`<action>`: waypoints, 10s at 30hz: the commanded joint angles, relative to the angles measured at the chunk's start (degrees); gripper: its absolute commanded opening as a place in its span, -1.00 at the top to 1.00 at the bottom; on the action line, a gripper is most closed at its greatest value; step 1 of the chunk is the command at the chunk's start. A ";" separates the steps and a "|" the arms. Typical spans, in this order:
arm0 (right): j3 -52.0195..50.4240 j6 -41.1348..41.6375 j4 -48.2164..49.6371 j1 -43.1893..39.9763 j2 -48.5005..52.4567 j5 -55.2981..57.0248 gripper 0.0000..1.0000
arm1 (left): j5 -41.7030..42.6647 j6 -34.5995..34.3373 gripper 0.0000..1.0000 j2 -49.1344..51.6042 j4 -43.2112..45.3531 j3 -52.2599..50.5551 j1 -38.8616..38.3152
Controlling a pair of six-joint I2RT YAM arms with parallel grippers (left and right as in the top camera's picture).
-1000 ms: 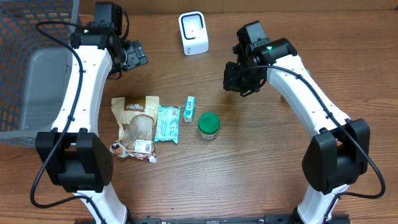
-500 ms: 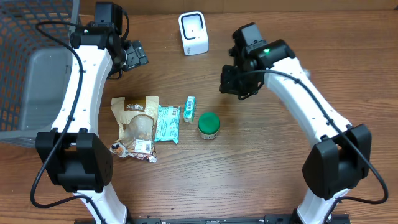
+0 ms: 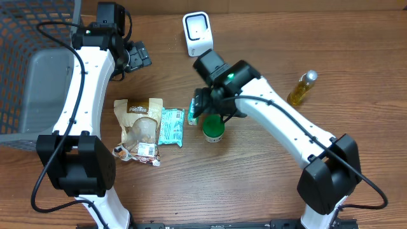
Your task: Scan the item barcode
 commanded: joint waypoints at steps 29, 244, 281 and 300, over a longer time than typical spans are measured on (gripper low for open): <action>-14.80 5.60 12.31 0.98 -2.03 1.60 -1.00 | 0.28 -0.59 -0.99 -0.76 0.02 1.07 -0.04; -21.24 5.79 13.33 -4.76 -2.03 3.39 -0.96 | 0.28 -0.59 -0.99 -0.76 0.02 1.07 -0.02; -21.24 5.77 13.57 -4.76 -2.03 3.41 -0.82 | 0.28 -0.59 -0.99 -0.76 0.02 1.07 -0.02; -21.31 5.62 13.35 -4.76 -2.03 3.43 -0.66 | 0.28 -0.59 -1.00 -0.76 0.02 1.07 -0.02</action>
